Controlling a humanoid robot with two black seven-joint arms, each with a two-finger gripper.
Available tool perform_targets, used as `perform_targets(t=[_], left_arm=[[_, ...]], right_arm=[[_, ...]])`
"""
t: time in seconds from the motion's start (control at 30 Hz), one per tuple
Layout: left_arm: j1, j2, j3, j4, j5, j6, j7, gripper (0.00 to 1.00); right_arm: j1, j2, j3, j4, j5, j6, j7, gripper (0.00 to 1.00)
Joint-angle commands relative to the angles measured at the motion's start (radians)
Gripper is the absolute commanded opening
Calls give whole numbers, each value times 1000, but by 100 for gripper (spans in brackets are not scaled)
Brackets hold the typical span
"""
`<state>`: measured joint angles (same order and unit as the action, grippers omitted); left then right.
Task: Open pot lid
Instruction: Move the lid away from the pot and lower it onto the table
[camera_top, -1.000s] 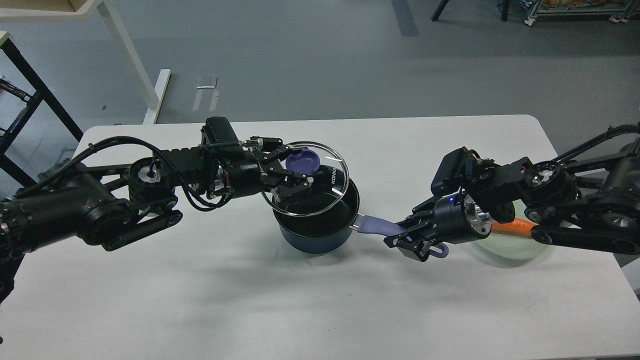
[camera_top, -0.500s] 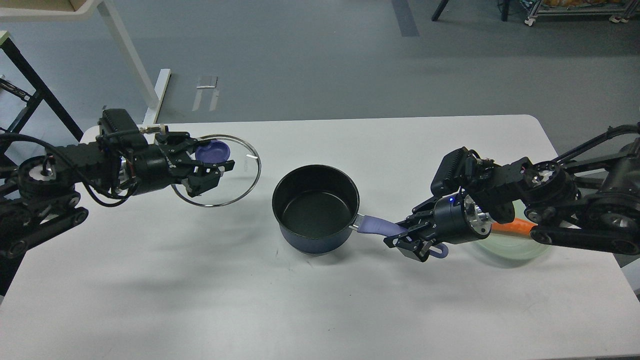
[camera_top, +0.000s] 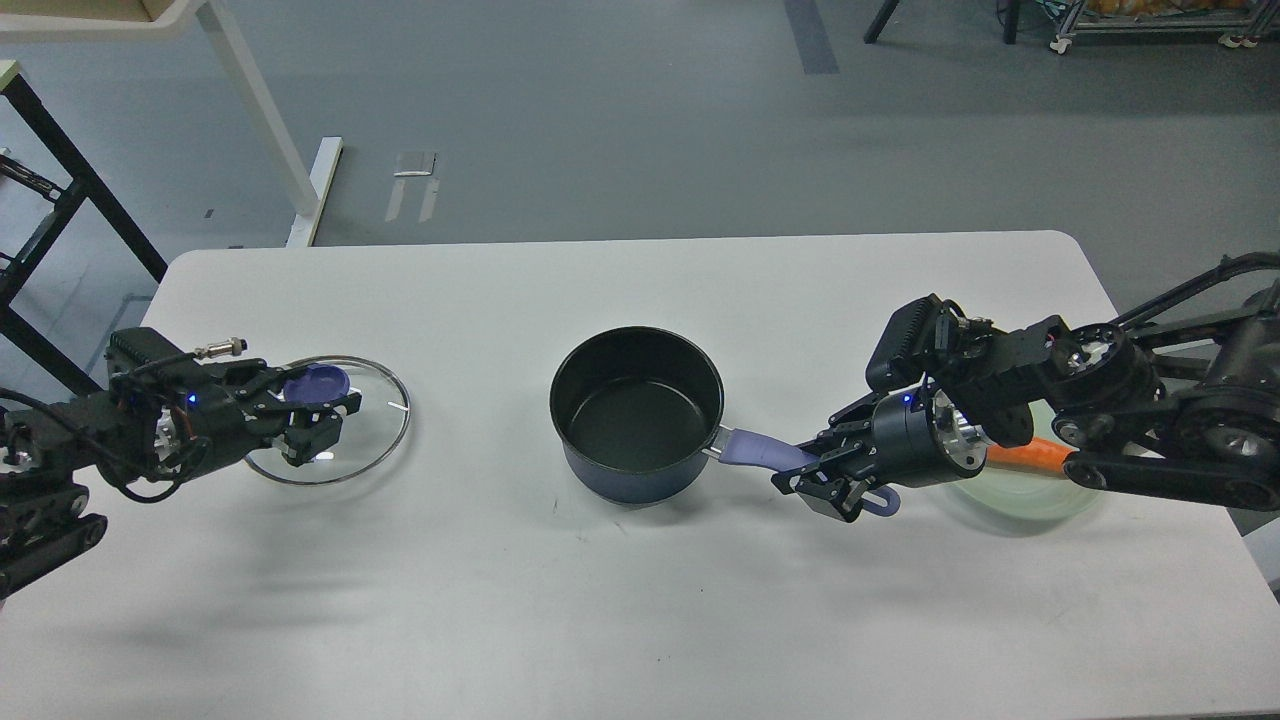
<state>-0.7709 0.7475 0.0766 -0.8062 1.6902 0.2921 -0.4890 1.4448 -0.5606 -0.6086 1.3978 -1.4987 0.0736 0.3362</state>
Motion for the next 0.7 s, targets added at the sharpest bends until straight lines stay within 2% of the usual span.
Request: perform_targets(t=[0.0,0.23,0.33,0.4,0.43,0.53,0.67], left_arm=[[12,-29,0,39,0,1,0,45],[30,-53,2,55,-3,9,0,48],[35,-57,0,55,-3,9,0,57],[33,-57,-1,55,-4,13,0,77],[32,-57,-1,53,-6,16,0,83],[30,-57,0,48,-20,22,0,89],[25,-56,-1,48,-41,22,0,92]], right_arm=[[-3,2,0,0,0,0,0,24],[-7,5,1,-8,0,0,0,24],[-6,5,1,-8,0,0,0,24],[-6,4,1,-8,0,-1,0,24],[-4,4,1,-8,0,-1,0,25],[-4,1,1,-8,2,-5,0,30],[-4,2,3,-8,3,-8,0,32]])
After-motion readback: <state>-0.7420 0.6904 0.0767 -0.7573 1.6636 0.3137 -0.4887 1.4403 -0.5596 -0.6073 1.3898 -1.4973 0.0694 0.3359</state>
